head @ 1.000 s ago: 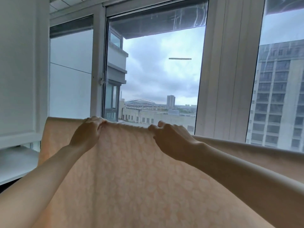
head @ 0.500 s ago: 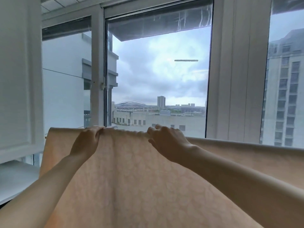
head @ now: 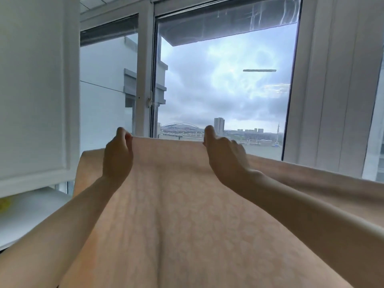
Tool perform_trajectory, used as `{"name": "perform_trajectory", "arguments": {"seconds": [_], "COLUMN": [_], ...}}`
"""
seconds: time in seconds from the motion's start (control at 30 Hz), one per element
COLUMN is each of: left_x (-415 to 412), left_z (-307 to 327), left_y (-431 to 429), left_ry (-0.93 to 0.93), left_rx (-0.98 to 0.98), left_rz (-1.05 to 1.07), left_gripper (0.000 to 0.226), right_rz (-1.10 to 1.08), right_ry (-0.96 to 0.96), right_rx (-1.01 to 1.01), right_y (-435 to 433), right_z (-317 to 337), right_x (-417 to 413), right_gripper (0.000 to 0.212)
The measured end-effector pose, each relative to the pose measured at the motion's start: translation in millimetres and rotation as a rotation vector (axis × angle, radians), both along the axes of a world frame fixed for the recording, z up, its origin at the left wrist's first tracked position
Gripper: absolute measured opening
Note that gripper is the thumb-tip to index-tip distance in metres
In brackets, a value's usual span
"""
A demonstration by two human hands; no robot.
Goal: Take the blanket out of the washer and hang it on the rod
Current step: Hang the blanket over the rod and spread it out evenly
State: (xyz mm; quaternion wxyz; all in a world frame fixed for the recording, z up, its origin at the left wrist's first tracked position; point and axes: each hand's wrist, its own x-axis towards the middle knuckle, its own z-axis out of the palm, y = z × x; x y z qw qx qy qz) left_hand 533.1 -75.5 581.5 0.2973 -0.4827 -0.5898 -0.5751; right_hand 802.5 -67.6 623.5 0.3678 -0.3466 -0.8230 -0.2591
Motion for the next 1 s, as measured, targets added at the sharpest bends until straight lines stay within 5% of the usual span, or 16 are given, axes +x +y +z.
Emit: {"name": "perform_trajectory", "arguments": {"seconds": [0.2,0.5,1.0], "left_x": [-17,-31,-114], "left_z": [-52,-79,-66], "left_y": [-24,4,21], "left_ry": [0.089,0.266,-0.059], "left_rx": [-0.093,-0.209,-0.31], "left_rz": [0.016,0.011,0.112], "left_gripper": [0.02,0.012,0.015], "right_rz": [0.267,0.234,0.259], "right_ry": [-0.168,-0.243,-0.287], "right_rx": [0.129,0.007,0.021], "right_y": [-5,20,43], "right_z": [-41,-42,-43], "right_x": [3,-12,-86], "right_gripper": [0.033,0.024,0.045]}}
